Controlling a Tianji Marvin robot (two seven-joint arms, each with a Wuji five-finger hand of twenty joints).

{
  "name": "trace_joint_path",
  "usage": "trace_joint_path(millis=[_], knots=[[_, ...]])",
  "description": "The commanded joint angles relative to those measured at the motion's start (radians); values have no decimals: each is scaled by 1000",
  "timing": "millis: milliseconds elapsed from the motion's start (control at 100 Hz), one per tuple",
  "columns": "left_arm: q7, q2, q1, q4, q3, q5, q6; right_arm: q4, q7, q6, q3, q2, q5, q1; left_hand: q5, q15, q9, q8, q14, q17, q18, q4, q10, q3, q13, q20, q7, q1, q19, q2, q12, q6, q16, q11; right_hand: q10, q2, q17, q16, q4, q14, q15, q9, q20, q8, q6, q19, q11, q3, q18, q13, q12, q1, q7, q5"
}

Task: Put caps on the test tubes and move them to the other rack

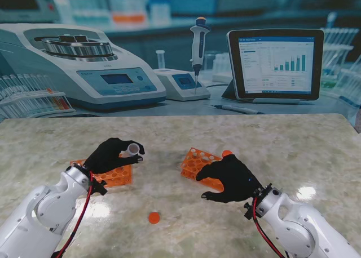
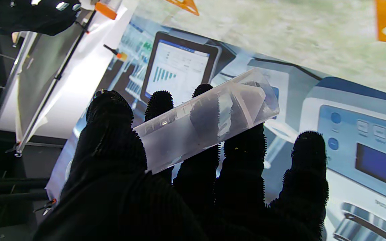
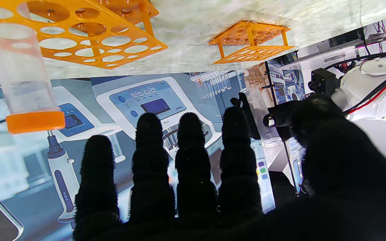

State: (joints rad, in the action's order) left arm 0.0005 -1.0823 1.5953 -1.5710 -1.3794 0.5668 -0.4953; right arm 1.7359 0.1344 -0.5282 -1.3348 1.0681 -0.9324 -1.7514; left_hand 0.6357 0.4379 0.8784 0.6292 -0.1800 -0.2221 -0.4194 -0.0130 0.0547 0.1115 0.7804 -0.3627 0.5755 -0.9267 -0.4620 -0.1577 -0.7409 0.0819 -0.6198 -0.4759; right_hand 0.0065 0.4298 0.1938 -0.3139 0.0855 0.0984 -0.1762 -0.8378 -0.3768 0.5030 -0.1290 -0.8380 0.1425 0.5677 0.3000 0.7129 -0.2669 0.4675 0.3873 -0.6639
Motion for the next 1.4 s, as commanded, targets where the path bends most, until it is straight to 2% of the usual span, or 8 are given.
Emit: trace_joint_path(millis=[0,390,500,580,670,960,1190,1390], knots=[[-6,-9,0,-31,15,-9,-1,5,-1,-3,1,2,2,-9,91,116,33,20,41,-33,-31,-25,-31,-78,62,-46,42,-144,-118,176,-83,105,-85,-65,-13,-35,-14,8,-14,-20,26,-8,9,-11,11,3,-8,-13,24,-24,-3,-26,-12,24],[18,-21,-6,-59,93,-57,26,3,-4,-8,5,2,6,-7,66,620,54,24,120,-490,-33,-17,-42,-86,159,-165,87,-212,-834,133,-313,12,-344,-296,-9,-37,-10,8,-13,-21,26,-10,6,-10,11,-1,-7,-17,23,-23,-5,-29,-11,22],[27,-25,-10,-54,108,-69,26,3,-5,-8,7,2,7,-6,56,692,50,8,148,-666,42,-13,-35,-88,198,-107,108,-231,-1053,111,-311,3,-347,-302,-10,-39,-10,8,-13,-21,25,-10,5,-10,11,-1,-7,-19,22,-23,-5,-29,-12,22],[32,-28,-14,-50,118,-85,24,3,-5,-8,7,2,7,-6,53,747,51,-7,172,-822,194,-9,-26,-92,254,-31,115,-245,-1293,87,-300,-8,-348,-299,-9,-41,-10,8,-13,-22,25,-12,5,-10,11,0,-6,-20,22,-22,-6,-30,-11,23],[32,-30,-18,-45,129,-109,25,4,-5,-8,7,2,8,-7,63,767,77,-31,153,-856,360,1,-10,-102,316,-151,119,-259,-1474,29,-271,-24,-344,-282,-12,-40,-9,8,-13,-21,26,-11,4,-10,11,-1,-6,-21,22,-25,-6,-30,-11,22],[79,-44,-20,-31,142,-124,23,5,-7,-7,9,2,11,-7,-47,785,220,112,94,-872,496,6,-7,-263,484,-357,342,-137,-1536,-257,-215,-52,-306,-208,-10,-39,-10,8,-12,-20,25,-10,4,-10,11,0,-7,-23,22,-23,-6,-30,-11,21],[43,-36,-21,-27,141,-138,26,6,-7,-8,11,2,12,-7,-133,834,208,297,151,-874,533,-8,-45,-272,489,-365,572,-94,-1532,-264,-153,-38,-238,-265,-11,-40,-9,8,-12,-21,25,-12,3,-10,11,0,-6,-24,22,-23,-6,-31,-11,21],[49,-39,-32,-9,153,-142,21,5,-8,-9,14,2,15,-6,-10,785,204,730,106,-866,450,-7,-26,-322,484,-357,760,-78,-1499,-191,-151,-27,-239,-251,-11,-41,-10,8,-12,-21,25,-12,3,-9,12,0,-6,-25,22,-22,-6,-31,-11,20]])
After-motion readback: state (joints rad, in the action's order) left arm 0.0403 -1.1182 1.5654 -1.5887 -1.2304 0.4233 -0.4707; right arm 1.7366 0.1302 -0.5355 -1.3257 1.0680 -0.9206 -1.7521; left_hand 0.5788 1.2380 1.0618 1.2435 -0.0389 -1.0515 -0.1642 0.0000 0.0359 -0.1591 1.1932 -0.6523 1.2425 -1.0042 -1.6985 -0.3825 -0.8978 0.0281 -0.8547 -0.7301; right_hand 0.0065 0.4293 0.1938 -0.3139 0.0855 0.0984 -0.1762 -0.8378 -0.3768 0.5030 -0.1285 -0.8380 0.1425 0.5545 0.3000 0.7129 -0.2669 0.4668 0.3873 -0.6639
